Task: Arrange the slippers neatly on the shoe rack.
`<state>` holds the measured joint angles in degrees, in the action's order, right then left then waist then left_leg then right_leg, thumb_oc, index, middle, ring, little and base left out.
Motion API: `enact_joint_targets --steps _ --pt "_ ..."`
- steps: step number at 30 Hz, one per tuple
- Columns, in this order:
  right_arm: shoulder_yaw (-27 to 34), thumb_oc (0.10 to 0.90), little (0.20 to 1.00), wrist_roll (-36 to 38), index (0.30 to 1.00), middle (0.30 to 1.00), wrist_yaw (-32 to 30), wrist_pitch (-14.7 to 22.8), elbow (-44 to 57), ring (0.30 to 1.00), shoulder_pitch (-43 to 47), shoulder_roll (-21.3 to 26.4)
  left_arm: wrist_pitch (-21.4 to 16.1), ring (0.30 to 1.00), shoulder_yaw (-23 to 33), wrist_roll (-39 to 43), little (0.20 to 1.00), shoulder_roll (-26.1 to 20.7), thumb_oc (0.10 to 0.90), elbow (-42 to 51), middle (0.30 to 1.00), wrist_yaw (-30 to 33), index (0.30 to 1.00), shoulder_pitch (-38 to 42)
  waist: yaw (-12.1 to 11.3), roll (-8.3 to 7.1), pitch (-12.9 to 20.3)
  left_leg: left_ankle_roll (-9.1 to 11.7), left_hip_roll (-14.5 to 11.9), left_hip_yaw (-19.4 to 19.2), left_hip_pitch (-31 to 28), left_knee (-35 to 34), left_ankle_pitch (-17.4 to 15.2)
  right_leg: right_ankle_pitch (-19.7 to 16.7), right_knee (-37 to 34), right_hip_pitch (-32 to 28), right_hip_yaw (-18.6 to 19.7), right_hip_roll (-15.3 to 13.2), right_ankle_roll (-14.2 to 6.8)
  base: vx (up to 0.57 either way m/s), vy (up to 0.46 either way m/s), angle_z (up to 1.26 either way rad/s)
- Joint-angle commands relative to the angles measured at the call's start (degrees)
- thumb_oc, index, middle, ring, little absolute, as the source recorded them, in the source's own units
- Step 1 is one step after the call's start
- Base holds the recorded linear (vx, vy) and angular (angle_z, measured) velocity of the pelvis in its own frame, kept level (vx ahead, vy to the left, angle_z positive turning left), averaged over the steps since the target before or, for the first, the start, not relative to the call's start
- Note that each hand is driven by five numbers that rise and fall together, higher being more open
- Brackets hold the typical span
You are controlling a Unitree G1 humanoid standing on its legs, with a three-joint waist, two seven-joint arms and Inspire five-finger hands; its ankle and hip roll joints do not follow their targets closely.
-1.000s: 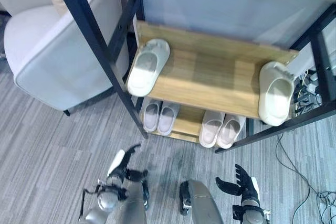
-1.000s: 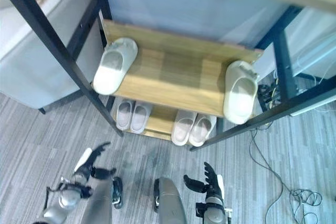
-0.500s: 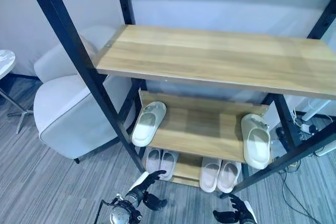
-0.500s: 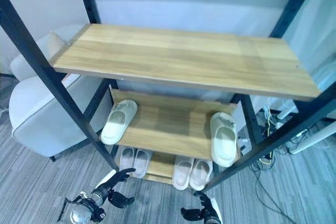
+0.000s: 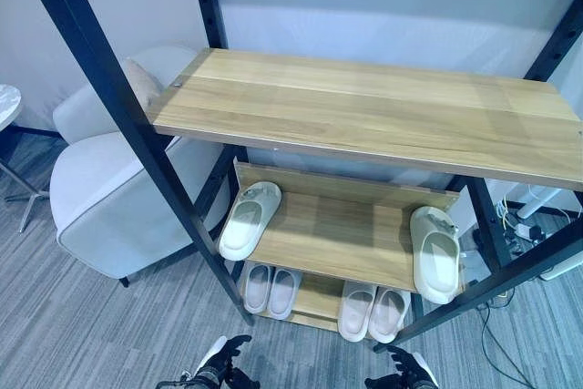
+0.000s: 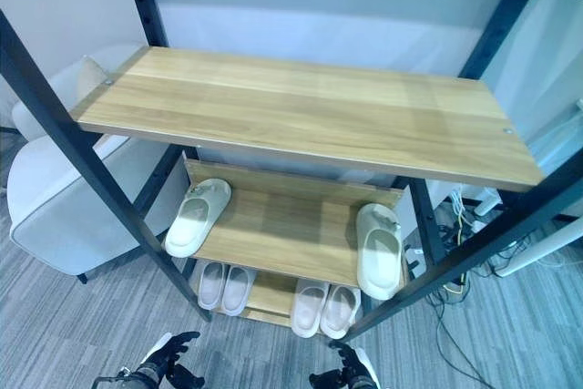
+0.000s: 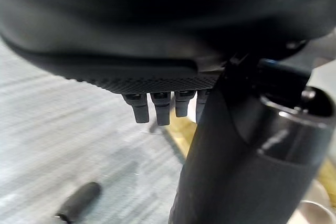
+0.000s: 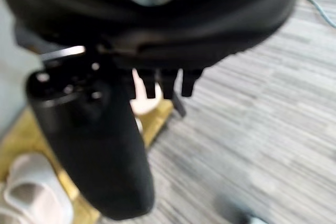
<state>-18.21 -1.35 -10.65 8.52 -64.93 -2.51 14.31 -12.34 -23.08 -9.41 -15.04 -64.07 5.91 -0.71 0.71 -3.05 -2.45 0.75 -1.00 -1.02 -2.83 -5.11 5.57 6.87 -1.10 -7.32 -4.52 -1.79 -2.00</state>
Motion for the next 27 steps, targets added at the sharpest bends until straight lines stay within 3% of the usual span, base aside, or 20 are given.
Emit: enact_joint_targets --steps 1,15,16,27 --pt "-0.7 0.800 0.900 -2.1 0.900 0.900 0.7 1.0 0.4 0.900 -0.3 0.9 -0.9 0.900 1.2 -2.9 0.900 1.6 0.800 -1.9 0.900 1.8 0.900 1.4 -2.4 0.95 0.8 -0.1 1.8 0.6 -2.6 0.3 -8.6 -5.6 -3.1 3.3 -0.8 -1.1 -3.8 -0.02 0.070 0.04" --pt "-1.3 0.800 0.900 -2.5 0.900 0.900 2.1 -0.2 -2.7 0.900 0.5 -0.6 0.8 0.900 1.6 -4.9 0.900 2.8 0.800 -6.6 0.900 1.0 0.900 1.9 -2.6 1.16 1.0 -1.1 3.0 0.5 -3.7 0.1 -9.1 -5.9 -2.0 3.4 -0.1 -2.4 -4.5 -0.02 0.043 -0.07" --pt "1.0 0.800 0.900 6.8 0.900 0.900 3.9 -0.9 -7.8 0.900 -1.1 -3.9 2.4 0.900 -1.4 0.2 0.900 7.4 0.800 -10.4 0.900 1.9 0.900 7.0 -1.1 2.76 1.0 2.6 -0.1 5.7 2.7 0.1 -5.9 -5.9 -3.9 6.6 1.7 -1.9 -5.5 0.03 0.026 -0.02" --pt "0.8 0.800 0.900 4.0 0.900 0.900 3.0 -1.2 -8.2 0.900 -1.6 -3.1 2.3 0.900 -1.5 -0.5 0.900 7.1 0.800 -10.7 0.900 1.9 0.900 6.8 -1.0 3.03 0.8 2.5 -0.1 5.2 1.5 0.1 -6.7 -5.6 -3.9 5.7 2.5 -2.0 -5.7 0.02 0.010 -0.06"
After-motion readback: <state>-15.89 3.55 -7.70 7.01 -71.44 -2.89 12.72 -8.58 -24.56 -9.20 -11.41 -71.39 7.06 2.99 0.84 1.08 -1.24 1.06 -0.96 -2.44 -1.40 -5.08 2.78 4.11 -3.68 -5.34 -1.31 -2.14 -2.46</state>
